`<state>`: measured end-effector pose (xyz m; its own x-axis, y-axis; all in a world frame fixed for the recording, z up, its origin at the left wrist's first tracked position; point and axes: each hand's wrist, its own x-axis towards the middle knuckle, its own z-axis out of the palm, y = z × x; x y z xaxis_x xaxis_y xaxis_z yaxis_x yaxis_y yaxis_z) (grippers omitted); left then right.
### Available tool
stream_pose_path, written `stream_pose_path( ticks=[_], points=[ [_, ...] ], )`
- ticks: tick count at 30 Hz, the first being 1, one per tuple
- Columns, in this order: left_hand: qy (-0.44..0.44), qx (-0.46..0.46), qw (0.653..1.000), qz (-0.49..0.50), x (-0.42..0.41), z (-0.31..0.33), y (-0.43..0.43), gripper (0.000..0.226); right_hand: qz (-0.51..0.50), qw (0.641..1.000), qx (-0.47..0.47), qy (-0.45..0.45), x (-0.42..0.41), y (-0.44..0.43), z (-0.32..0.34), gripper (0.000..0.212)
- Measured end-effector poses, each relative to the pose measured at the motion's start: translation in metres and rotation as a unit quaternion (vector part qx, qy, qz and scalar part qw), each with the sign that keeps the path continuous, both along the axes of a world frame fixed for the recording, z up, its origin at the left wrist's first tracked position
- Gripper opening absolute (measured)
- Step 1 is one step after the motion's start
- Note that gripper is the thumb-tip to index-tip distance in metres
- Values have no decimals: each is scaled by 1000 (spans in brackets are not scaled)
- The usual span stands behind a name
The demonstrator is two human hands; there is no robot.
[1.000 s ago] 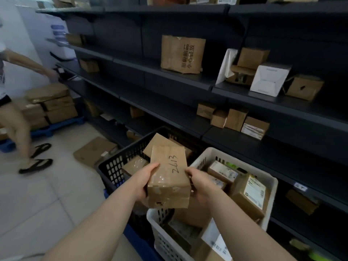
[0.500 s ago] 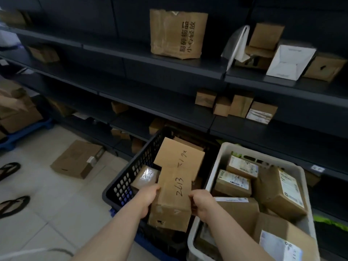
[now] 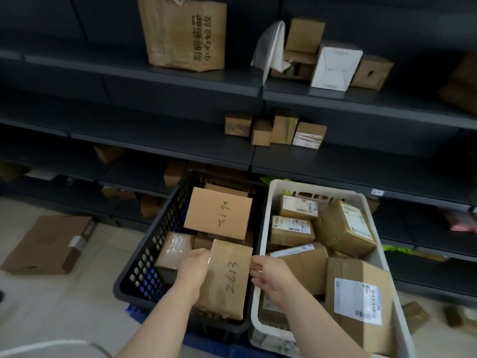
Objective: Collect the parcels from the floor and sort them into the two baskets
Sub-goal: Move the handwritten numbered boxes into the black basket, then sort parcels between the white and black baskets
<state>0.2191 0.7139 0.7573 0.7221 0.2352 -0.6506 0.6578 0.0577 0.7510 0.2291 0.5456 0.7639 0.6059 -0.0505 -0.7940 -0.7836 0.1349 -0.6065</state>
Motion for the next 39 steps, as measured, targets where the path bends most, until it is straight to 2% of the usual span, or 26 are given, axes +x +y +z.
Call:
stream_pose_path(
  ticks=[6, 11, 15, 23, 28, 33, 39],
  points=[
    [-132, 45, 990, -19, -17, 39, -67, 26, -51, 994, 35, -93, -30, -59, 29, 32],
    [-179, 30, 979, -96, -44, 61, -169, 21, -122, 979, 20, -160, -77, -158, 50, 30],
    [-175, -4, 970, -167, -78, 66, -268, 18, -208, 963, 5, -170, -132, -257, 61, 20],
    [-153, -42, 937, -312, -166, 57, -475, 20, -363, 919, -26, -148, -258, -443, 38, 21],
    [-129, -64, 914, -379, -200, 50, -571, 19, -436, 891, -24, -121, -310, -528, 22, 21],
    [-112, -54, 902, -413, -190, 41, -641, 18, -475, 873, -13, -109, -315, -594, 7, 20],
    [-96, -38, 904, -415, -127, 18, -723, 22, -485, 870, -17, -86, -261, -674, -10, 20]
  ],
)
